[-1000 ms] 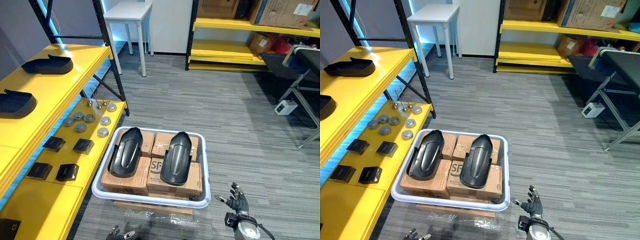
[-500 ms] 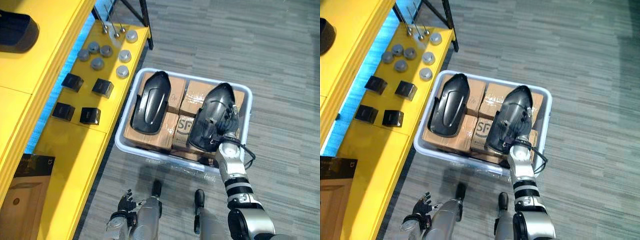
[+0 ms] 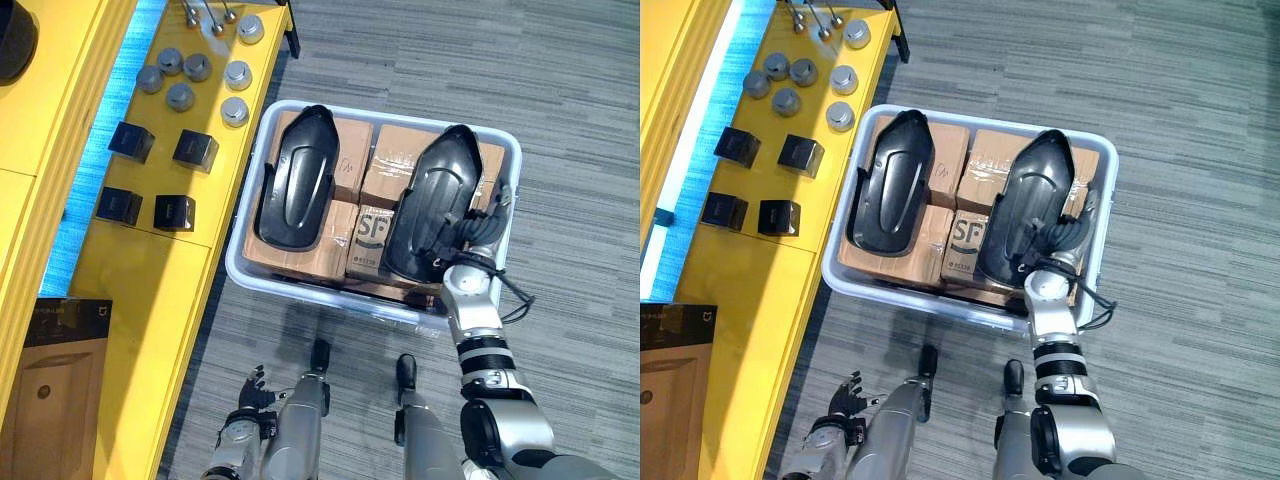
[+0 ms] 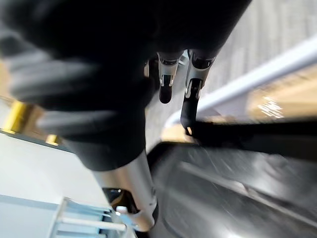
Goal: Walk over and take plastic housings, then place them on the shelf
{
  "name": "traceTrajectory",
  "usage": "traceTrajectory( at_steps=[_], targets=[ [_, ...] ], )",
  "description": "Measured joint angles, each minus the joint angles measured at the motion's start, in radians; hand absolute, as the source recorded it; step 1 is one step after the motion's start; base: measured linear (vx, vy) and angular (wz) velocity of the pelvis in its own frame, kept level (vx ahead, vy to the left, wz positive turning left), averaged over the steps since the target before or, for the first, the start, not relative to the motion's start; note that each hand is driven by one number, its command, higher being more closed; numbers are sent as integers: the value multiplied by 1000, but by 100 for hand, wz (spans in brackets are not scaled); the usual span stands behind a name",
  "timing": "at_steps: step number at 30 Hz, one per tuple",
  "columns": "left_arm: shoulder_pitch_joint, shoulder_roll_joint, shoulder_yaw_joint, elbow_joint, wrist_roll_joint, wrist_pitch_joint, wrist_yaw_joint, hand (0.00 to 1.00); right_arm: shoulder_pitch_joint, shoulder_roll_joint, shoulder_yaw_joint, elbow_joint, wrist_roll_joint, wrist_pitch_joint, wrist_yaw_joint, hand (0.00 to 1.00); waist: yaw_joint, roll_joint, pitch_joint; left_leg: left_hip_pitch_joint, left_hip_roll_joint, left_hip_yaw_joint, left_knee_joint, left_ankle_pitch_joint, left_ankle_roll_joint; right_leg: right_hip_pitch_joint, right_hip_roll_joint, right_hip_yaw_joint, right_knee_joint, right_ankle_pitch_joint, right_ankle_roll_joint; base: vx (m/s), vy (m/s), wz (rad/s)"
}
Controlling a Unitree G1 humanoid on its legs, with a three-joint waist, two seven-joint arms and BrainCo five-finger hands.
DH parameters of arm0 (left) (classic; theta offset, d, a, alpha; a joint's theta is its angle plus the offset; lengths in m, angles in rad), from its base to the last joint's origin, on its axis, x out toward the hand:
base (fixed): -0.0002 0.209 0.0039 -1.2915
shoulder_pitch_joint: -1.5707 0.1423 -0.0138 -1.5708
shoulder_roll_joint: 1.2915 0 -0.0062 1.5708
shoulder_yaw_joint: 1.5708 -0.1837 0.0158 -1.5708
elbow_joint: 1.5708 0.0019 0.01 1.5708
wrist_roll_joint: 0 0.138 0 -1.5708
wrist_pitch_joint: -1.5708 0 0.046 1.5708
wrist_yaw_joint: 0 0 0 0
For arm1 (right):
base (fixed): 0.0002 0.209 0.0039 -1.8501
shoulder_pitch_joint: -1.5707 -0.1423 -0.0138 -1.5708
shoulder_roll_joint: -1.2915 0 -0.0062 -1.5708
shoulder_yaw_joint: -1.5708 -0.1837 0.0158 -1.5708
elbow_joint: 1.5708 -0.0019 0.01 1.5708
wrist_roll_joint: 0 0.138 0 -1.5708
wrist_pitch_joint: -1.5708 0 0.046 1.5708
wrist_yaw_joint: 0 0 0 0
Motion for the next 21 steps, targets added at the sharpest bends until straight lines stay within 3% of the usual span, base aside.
traceTrajectory(
  at_steps=[8,17,18,21],
  targets=[
    [0,0,0,0,7,0,-11,0,-8,-41,-4,-3,-20,-21,-1,0,-2,1,0,3,0,1,-13,7,5,0,0,1,-10,9,-5,-13,1,0],
    [-8,-1,-1,6,-22,-13,-11,0,-119,-114,2,300,55,-14,63,0,4,14,5,-44,-1,-3,-23,27,5,-42,0,0,-24,32,-4,-8,0,0],
    [-15,0,-1,16,-23,-13,-11,0,-126,-123,3,352,55,-12,81,100,9,14,5,-50,-1,-4,-21,27,5,-46,1,-1,-24,33,-4,0,0,0],
    [-32,8,-1,37,-30,-13,-10,0,-174,-143,19,459,55,4,105,100,11,15,5,-85,0,-5,-8,27,6,-75,2,1,-24,42,-2,-8,6,-1]
  ],
)
